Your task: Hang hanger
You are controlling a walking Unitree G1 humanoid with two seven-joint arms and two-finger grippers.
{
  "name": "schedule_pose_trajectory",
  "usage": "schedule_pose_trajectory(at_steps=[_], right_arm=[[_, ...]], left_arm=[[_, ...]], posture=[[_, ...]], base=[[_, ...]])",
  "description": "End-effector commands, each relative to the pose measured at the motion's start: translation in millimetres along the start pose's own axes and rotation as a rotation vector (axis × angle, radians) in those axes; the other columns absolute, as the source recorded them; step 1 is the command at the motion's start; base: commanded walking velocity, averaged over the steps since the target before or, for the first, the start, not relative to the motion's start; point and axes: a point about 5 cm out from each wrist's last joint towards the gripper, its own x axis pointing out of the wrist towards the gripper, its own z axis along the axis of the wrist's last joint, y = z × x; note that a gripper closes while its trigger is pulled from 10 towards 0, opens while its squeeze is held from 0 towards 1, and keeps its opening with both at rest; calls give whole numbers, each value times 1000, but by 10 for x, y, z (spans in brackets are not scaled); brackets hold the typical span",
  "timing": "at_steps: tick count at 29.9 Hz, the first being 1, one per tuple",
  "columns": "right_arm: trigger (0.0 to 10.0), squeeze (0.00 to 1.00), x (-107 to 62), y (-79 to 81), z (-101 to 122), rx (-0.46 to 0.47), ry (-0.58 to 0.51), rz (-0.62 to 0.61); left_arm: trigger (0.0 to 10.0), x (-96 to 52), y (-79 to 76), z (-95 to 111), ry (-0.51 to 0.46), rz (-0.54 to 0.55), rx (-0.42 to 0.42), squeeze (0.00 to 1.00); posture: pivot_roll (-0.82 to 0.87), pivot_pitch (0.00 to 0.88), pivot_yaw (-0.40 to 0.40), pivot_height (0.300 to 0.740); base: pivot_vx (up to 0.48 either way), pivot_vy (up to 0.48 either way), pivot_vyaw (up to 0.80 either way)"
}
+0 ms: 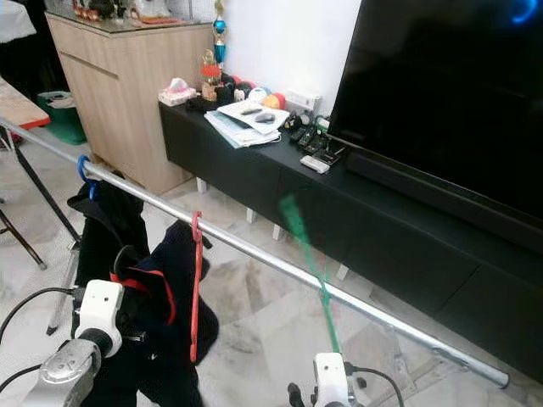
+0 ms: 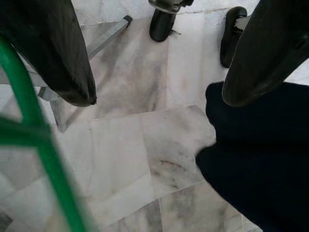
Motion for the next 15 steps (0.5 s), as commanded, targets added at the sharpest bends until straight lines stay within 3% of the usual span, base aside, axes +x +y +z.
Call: schedule_pose_trajectory(at_steps=[1,8,15], right_arm=[[10000,0,-5,-16,-21,-6,12,-3],[10000,0,-4,-16,-17,-13,14,0],[10000,0,-3,-15,-12,-16,16,1]], left_arm=[[10000,82,51,150,-52,18,59,0],[10000,280,221,298,-34,83,104,0],[10000,315,235,321,-42,89,94,0]], posture=[[154,0,-86,740],[146,0,-88,740],[145,0,-89,740]], base=[[0,0,0],[0,0,0],[0,0,0]])
